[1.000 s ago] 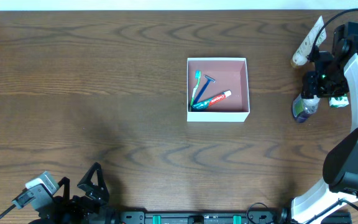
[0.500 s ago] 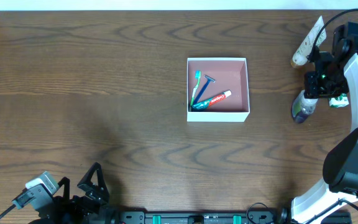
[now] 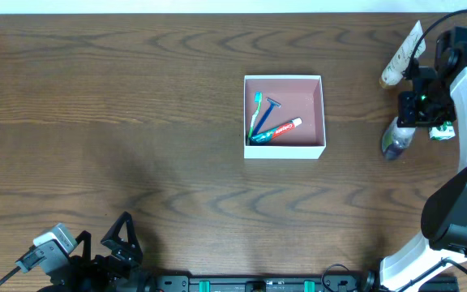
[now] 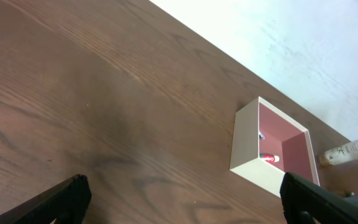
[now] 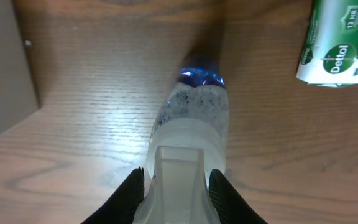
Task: Pack container
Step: 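Close the right gripper on the pump bottle and lift it, then carry the pump bottle left into the box with the right gripper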
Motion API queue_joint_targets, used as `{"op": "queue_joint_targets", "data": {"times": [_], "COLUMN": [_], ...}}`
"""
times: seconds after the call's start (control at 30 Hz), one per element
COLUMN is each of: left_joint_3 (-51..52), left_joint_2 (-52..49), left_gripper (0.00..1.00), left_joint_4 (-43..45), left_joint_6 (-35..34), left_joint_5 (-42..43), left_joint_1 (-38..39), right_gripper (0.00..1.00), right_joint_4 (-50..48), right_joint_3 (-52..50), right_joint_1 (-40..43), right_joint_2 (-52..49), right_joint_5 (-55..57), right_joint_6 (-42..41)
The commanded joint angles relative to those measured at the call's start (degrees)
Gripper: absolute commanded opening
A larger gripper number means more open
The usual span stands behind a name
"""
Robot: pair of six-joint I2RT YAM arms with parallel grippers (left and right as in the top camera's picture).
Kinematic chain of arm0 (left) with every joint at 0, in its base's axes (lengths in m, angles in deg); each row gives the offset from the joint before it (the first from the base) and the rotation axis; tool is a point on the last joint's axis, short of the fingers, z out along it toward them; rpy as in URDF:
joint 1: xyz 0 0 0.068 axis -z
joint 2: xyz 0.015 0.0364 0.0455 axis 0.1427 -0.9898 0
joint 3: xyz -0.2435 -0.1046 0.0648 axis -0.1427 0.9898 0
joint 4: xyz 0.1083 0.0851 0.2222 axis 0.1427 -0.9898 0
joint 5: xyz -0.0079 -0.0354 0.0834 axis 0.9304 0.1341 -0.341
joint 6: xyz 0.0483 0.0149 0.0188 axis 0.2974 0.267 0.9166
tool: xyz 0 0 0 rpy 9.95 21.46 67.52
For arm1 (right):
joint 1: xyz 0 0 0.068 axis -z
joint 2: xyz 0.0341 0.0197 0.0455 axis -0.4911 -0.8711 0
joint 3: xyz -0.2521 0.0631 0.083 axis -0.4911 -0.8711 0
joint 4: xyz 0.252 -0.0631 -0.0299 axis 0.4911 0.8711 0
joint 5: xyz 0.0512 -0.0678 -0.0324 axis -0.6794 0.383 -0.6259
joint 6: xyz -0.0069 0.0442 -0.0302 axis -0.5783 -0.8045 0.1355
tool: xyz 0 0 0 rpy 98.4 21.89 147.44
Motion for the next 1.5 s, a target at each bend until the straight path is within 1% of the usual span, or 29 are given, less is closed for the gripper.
{"op": "queue_joint_targets", "data": {"times": [0.0,0.13,0.3,0.47,0.57,0.73,0.93,0.97,1.03,1.13,1.23,1.47], "left_joint_3": [0.0,0.0,0.0,0.0,0.0,0.0,0.0,0.0,0.0,0.0,0.0,0.0], "left_joint_2": [0.2,0.2,0.2,0.2,0.2,0.2,0.2,0.2,0.2,0.2,0.2,0.2], "left_gripper": [0.98,0.98,0.98,0.98,0.98,0.98,0.98,0.98,0.98,0.98,0.98,0.98], "left_joint_4": [0.1,0.1,0.1,0.1,0.1,0.1,0.1,0.1,0.1,0.1,0.1,0.1], "left_joint_6": [-0.3,-0.3,-0.3,-0.3,-0.3,-0.3,-0.3,-0.3,-0.3,-0.3,-0.3,-0.3], "left_joint_5": [-0.1,-0.1,-0.1,-0.1,-0.1,-0.1,-0.1,-0.1,-0.1,-0.1,-0.1,-0.1], "left_joint_1": [-0.2,-0.2,-0.2,-0.2,-0.2,-0.2,-0.2,-0.2,-0.2,-0.2,-0.2,-0.2], "right_gripper": [0.25,0.25,0.25,0.24,0.24,0.24,0.20,0.21,0.27,0.30,0.30,0.29], "right_joint_4": [2.0,6.7,11.1,11.9,11.8,9.4,1.7,0.6,-1.0,-1.7,-1.7,-2.4], "right_joint_3": [6.0,12.0,18.5,23.3,24.9,25.4,25.4,25.4,25.4,25.4,25.4,25.3], "right_joint_1": [0.8,0.5,-0.9,-2.8,-4.6,-9.6,-15.3,-16.2,-18.5,-21.6,-24.0,-25.9], "right_joint_2": [0.3,0.3,0.3,0.5,0.6,0.6,0.6,0.6,0.6,0.6,0.6,-0.1], "right_joint_5": [-2.9,-6.9,-17.5,-24.5,-26.6,-26.6,-26.3,-26.3,-24.7,-18.6,-15.2,-14.5], "right_joint_6": [-1.1,-1.1,-1.1,-1.1,-1.1,-2.9,-8.0,-8.2,-8.2,-9.7,-10.8,-12.7]}}
